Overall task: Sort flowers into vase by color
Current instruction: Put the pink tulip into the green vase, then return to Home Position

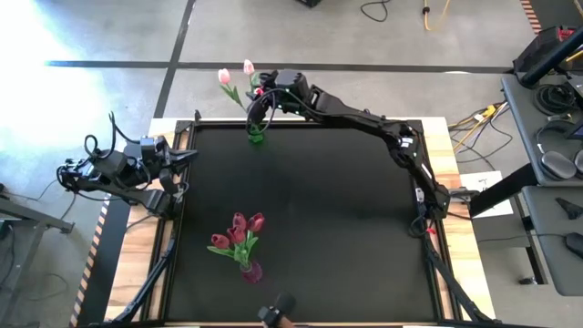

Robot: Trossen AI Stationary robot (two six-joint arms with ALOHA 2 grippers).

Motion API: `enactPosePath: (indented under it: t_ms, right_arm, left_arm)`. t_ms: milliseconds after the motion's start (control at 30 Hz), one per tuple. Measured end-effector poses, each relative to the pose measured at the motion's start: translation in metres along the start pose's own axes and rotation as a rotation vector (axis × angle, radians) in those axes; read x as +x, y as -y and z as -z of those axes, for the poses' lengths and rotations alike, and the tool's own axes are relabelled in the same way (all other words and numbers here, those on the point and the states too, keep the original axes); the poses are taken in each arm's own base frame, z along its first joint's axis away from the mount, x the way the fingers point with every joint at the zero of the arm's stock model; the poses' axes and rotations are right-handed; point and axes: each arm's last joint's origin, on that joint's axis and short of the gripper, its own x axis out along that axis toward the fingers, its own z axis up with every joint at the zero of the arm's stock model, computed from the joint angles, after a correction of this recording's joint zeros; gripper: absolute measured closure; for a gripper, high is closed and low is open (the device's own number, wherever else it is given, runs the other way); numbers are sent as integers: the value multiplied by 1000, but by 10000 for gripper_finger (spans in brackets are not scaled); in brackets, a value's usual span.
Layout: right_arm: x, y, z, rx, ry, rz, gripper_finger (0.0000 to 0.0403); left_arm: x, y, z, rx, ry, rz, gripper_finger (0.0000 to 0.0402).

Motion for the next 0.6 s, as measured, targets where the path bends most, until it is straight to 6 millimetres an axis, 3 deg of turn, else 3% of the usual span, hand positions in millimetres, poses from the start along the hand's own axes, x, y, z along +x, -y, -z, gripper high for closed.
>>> enactPosePath:
  t_ms: [333, 600]
  right_arm:
    - [-27, -8, -28, -62, 52, -19, 201]
    - [-69, -19, -55, -227, 42, -49, 222]
  left_arm:
    - [0, 0, 0, 0, 0, 0, 402]
    - [0, 0, 1, 52, -14, 19, 402]
